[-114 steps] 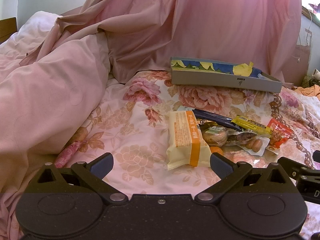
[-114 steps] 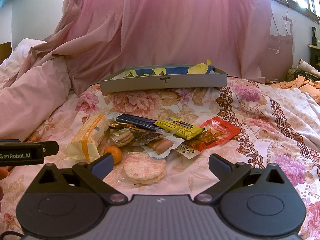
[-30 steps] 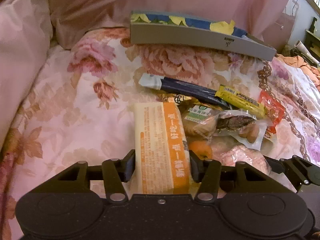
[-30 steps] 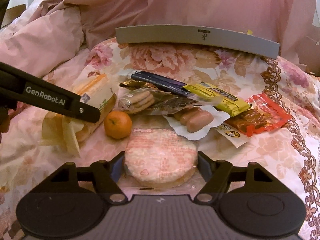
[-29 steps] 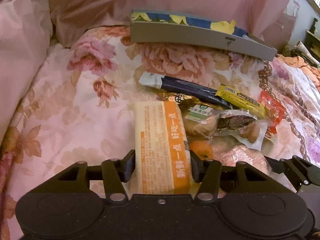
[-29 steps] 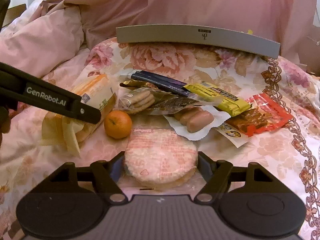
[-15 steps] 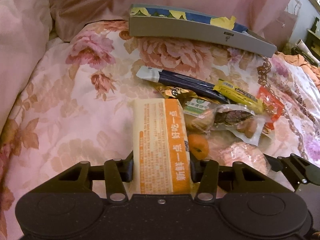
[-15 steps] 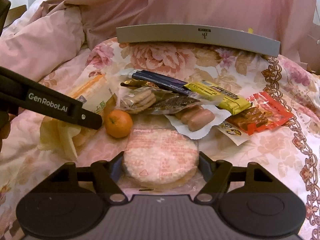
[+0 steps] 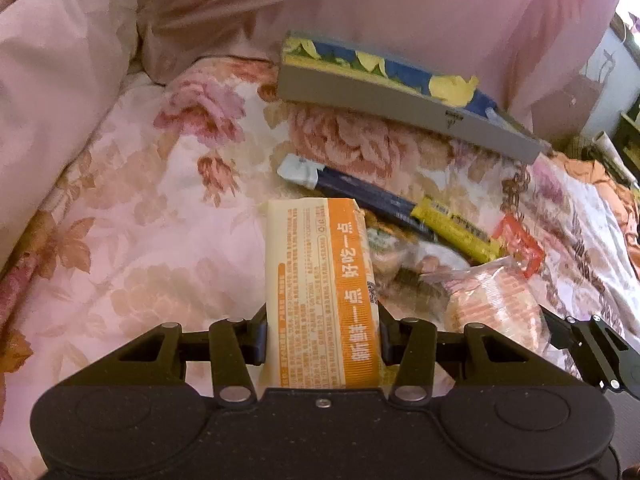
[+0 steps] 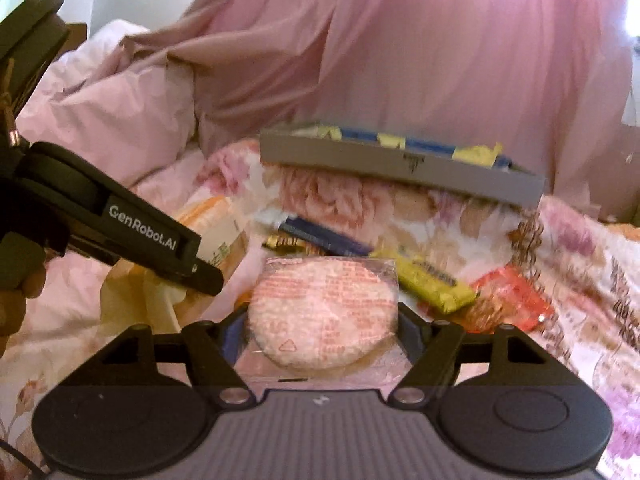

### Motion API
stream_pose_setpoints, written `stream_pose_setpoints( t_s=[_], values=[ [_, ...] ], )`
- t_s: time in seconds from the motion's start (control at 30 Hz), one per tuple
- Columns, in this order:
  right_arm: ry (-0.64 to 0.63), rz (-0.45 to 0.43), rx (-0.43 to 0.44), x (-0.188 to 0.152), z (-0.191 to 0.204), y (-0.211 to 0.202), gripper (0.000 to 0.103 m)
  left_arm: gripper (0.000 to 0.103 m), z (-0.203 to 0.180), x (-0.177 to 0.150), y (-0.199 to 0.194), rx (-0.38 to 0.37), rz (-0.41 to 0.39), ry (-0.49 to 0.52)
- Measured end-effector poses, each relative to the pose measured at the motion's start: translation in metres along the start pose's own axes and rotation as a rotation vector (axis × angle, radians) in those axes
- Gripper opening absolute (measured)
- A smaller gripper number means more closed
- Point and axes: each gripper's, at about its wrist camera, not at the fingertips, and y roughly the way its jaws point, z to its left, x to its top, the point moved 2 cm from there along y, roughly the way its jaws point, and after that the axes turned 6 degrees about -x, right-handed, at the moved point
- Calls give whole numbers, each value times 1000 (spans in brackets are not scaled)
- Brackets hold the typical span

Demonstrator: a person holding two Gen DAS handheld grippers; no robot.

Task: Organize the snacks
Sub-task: 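Carry the bread and rice cracker into the grey tray and open both tools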

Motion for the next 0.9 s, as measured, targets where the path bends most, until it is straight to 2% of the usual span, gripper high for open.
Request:
stream_pose_setpoints(
  t_s=[0.17,0.47,0.73,0.9],
  values=[
    [17,-50,-28,10,-10,-1,77,50,-5,15,-7,7,-81,35],
    [61,-114,-64,51,-47,18,77,50,0,83,-2,-1,-186,-56],
    [125,-185,-89,118,-88,76,77,50,-7,159,25,-13,-287,-67],
    [124,-202,-87,145,-94,124,77,50,-7,198,58,-7,-300,-80]
  ],
)
